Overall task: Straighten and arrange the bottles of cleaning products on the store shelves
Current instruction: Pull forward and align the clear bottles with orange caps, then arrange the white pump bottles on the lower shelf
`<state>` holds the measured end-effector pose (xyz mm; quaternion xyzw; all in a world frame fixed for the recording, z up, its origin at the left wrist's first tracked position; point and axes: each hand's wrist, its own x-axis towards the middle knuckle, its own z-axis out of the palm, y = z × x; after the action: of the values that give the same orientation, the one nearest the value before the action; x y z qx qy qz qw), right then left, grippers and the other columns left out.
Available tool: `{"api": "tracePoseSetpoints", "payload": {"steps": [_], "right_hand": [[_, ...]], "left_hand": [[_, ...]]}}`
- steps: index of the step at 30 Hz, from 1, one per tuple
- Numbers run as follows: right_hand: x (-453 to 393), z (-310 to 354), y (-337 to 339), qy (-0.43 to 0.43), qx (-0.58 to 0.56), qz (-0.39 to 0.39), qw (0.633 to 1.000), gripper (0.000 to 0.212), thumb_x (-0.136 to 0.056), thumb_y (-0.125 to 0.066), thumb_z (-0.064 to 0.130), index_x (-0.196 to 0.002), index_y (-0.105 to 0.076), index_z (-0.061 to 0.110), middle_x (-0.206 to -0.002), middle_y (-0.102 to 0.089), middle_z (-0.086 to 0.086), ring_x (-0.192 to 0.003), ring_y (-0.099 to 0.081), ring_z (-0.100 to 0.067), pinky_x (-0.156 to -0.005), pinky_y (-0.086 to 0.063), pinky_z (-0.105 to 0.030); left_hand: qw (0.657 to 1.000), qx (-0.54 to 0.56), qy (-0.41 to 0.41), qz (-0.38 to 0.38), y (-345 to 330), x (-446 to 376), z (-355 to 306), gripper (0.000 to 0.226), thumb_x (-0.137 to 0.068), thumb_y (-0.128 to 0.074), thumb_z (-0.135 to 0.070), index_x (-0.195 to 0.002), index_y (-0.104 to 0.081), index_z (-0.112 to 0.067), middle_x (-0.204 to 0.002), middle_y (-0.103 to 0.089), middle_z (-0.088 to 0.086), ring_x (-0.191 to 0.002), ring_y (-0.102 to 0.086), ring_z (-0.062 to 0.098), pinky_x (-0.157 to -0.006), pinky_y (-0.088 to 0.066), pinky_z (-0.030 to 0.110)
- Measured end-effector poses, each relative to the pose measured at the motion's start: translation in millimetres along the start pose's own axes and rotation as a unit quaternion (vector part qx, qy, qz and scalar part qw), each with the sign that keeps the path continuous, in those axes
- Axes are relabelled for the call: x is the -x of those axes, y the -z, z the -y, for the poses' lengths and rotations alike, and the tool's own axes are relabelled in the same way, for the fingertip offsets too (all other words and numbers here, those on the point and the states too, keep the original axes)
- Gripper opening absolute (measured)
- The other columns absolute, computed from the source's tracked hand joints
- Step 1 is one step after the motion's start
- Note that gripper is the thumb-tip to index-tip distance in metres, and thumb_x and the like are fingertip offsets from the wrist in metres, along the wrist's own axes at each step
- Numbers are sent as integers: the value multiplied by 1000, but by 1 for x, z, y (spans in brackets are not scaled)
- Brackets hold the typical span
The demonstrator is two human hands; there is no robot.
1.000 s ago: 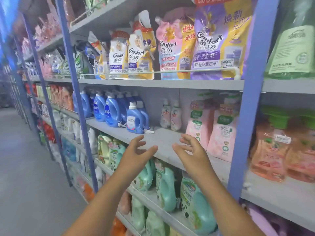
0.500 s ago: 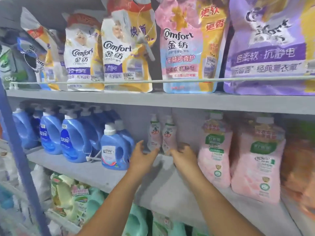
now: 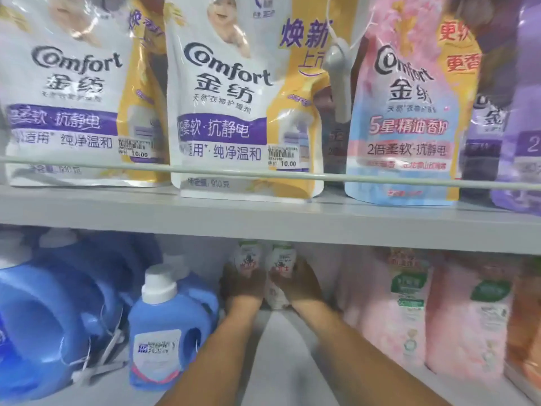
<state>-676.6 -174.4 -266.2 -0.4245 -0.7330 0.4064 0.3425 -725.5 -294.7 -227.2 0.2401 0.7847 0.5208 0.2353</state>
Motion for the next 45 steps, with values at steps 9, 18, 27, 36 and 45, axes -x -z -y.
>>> {"api": "tracePoseSetpoints", "payload": {"steps": [9,18,27,36,45], "right_hand": [[39,-11,11,-7,-41,-59,997,57,-54,-70,58,-96,-66,19,-88,-74,0,-81,-74,-20,-69,-63,-42],[161,-22,98,44,-102,-10,994,36,-72,-83,37,-104,-71,23,-102,-76,5,-90,-74,-7,-83,-63,-40],[311,-67,269,92,-141,-9,986,25,-81,-85,24,-99,-69,28,-102,-73,10,-82,-65,11,-70,-50,-9],[401,-140,473,50,-91,-106,989,27,-80,-86,32,-102,-70,31,-109,-74,9,-95,-69,-2,-84,-58,-26],[389,-222,607,2,-99,-216,971,24,-81,-86,30,-101,-74,31,-106,-75,10,-92,-71,0,-83,-59,-28]], "left_hand": [[991,25,-41,-128,-18,-47,38,66,-82,-49,-62,-120,-64,-11,-116,-70,14,-108,-67,38,-91,-57,44],[987,38,-151,-40,-22,43,64,38,-71,-83,-46,-99,-66,-27,-88,-75,-6,-83,-73,19,-74,-60,42],[973,51,-224,-17,-59,293,28,23,-85,-80,-36,-104,-67,-30,-93,-71,-17,-83,-65,-2,-66,-45,21],[943,113,-252,187,-208,423,-6,27,-84,-83,-22,-107,-72,-30,-95,-78,-21,-82,-72,-5,-74,-54,25],[937,101,-253,220,-354,417,-39,28,-80,-86,-22,-102,-73,-35,-92,-79,-16,-89,-75,7,-78,-58,32]]}}
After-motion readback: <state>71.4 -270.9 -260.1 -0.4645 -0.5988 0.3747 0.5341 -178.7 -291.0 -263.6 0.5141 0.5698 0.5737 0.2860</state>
